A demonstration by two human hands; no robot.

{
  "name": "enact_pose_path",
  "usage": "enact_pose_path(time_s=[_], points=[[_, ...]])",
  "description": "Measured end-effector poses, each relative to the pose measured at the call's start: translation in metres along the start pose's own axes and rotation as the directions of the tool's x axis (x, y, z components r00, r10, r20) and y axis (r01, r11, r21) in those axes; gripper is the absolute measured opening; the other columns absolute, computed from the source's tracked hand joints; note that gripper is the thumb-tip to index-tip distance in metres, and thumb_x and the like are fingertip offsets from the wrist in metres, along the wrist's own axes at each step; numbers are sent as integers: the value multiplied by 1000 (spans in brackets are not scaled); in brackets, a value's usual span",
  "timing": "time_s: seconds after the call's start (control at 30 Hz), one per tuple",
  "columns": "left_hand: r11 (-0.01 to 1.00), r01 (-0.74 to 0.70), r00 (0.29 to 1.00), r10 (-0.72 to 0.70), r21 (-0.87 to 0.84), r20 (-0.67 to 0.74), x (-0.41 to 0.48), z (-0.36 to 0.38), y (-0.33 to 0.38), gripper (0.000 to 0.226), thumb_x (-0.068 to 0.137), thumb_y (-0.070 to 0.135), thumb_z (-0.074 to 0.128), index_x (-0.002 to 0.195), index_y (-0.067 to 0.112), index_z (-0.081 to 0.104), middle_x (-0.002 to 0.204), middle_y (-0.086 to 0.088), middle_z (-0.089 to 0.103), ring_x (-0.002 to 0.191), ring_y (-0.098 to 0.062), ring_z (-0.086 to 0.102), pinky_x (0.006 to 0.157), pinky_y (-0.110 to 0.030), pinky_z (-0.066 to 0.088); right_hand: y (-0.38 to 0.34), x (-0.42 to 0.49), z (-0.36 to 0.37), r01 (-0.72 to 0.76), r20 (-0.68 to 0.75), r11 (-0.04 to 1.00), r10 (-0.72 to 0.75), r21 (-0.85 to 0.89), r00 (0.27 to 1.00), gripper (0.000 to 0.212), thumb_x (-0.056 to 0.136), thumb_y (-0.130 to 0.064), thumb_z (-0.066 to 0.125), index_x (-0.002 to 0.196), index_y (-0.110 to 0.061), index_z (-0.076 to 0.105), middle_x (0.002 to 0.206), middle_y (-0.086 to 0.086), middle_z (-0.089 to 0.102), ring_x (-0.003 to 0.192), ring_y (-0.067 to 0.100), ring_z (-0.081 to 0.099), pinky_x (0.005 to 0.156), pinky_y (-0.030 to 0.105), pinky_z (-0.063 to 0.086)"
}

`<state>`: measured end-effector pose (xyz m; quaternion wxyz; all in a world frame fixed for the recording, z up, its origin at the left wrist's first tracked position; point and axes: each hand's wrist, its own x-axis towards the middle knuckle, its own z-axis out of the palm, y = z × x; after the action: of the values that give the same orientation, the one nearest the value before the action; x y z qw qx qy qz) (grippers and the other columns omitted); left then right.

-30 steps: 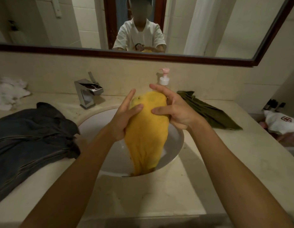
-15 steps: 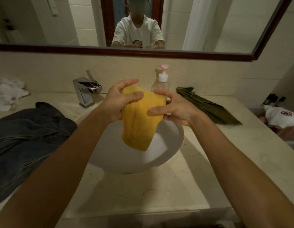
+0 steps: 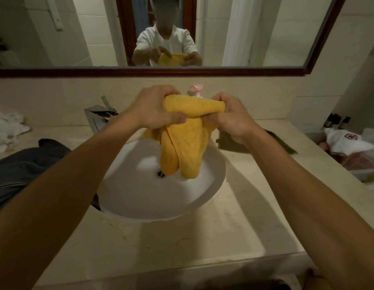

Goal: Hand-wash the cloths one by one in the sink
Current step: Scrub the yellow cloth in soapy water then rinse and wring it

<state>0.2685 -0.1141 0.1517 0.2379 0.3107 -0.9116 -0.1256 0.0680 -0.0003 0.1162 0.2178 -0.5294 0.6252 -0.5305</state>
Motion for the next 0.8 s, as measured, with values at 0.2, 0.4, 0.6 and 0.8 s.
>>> enact_pose_path(time_s=[0.2, 0.4, 0.6, 0.8], points=[[993, -66, 998, 66, 99, 6, 11, 12, 33, 42, 78, 75, 45, 91, 37, 58, 93, -2, 55, 105, -26, 46, 82, -35, 40, -13, -19, -45, -36, -80, 983, 52, 181, 995, 39, 87, -8, 80, 123, -8, 65, 110, 6, 75, 99, 16, 74, 84, 32, 61], [871, 54, 997, -18, -488, 79, 21, 43, 115, 23, 92, 47, 68, 91, 24, 72, 88, 4, 73, 79, -10, 70, 69, -31, 57, -15, -46, -112, -6, -214, 994, 30, 112, 976, 51, 88, -28, 81, 133, -20, 57, 123, 5, 68, 114, 20, 67, 94, 37, 58], [610, 272, 922, 55, -744, 382, 32, 110, 196, 35, 92, 40, 70, 112, 11, 70, 87, -3, 71, 78, -17, 69, 67, -32, 58, 6, -101, -211, -119, -300, 992, 103, -37, 948, 56, 83, -34, 85, 132, -28, 59, 120, 0, 69, 106, 12, 70, 86, 28, 58], [366, 589, 735, 128, -721, 666, 54, 206, 253, 34, 95, 38, 67, 115, 10, 68, 101, -8, 75, 88, -18, 72, 76, -35, 61, 61, -129, -290, -317, -396, 923, 213, -219, 893, 61, 77, -42, 89, 129, -28, 61, 119, -1, 65, 106, 14, 66, 83, 24, 54]])
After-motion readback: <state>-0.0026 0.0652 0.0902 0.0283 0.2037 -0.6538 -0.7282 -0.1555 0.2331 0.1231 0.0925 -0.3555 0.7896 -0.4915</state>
